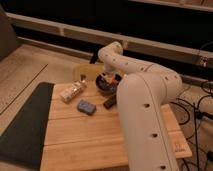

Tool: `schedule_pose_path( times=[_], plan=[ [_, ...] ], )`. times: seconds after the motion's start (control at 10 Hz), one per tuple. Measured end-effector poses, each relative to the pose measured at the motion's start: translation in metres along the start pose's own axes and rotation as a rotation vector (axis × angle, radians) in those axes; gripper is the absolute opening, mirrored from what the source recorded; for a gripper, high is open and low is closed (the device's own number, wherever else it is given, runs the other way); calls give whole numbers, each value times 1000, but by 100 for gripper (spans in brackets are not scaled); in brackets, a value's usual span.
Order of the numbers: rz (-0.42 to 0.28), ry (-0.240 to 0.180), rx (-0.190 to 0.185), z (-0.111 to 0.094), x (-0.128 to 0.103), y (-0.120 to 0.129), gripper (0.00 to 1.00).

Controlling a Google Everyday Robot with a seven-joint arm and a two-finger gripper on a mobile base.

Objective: Place the pepper in the ceramic bowl

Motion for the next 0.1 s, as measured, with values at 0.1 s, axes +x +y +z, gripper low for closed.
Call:
schedule_pose_path(
  times=[0.1],
  plan=[
    [0,0,0,0,0,0,80]
  ],
)
